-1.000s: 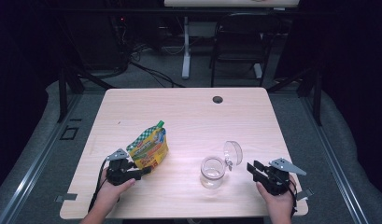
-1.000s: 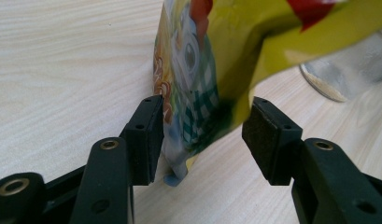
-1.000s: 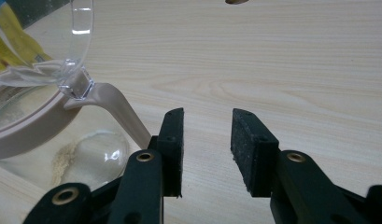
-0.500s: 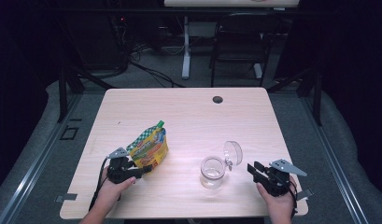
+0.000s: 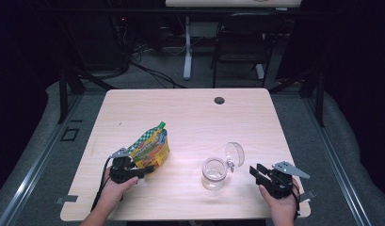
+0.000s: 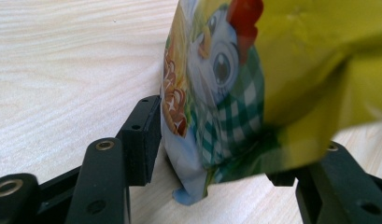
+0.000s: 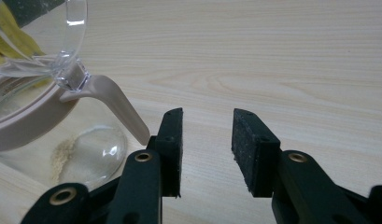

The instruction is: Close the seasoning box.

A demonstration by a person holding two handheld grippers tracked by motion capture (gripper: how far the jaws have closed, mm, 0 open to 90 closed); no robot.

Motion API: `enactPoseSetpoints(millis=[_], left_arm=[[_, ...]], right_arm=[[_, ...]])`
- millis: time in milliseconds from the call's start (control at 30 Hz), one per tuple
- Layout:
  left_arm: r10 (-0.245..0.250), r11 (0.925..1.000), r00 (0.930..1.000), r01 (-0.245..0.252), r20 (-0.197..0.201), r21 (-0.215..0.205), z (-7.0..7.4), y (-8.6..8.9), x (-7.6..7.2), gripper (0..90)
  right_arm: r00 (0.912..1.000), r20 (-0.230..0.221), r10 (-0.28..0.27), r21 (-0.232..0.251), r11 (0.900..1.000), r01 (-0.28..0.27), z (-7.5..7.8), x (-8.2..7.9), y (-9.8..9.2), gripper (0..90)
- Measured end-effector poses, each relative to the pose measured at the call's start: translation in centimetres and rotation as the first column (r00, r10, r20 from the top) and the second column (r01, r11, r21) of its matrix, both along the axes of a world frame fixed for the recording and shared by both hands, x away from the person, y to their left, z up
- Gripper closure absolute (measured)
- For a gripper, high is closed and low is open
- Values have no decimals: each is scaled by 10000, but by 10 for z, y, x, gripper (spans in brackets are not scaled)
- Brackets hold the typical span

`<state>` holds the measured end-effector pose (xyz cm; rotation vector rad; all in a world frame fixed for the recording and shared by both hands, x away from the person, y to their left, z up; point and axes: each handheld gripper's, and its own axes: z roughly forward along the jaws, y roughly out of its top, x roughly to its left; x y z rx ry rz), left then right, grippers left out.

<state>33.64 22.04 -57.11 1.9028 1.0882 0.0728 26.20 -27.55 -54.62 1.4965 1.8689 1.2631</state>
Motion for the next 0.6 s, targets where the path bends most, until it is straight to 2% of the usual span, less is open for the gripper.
enactPoseSetpoints(millis=[233,300,400,467,567,600], left_arm=[[-67,9999,10000,67,-2,84,-1,-7,6,457],[-62,9999,9999,60,111,138,-1,-9,9,456],[42,10000,9999,-42,91,-10,-1,-11,12,462],[62,10000,9999,-62,112,44,-1,-11,14,469],[98,9999,9998,-99,189,52,-1,-13,15,471],[116,9999,9994,-119,338,105,-1,-15,15,476]], right_arm=[[9997,62,-236,23,9997,236,1,-9,-7,640],[9994,84,-344,65,9994,343,2,-12,-10,639],[9987,102,-509,132,9986,508,1,-17,-15,638],[9983,64,-576,136,9983,575,1,-18,-16,638],[9980,36,-627,66,9980,627,1,-21,-18,636],[9979,31,-644,46,9979,644,1,-22,-19,636]])
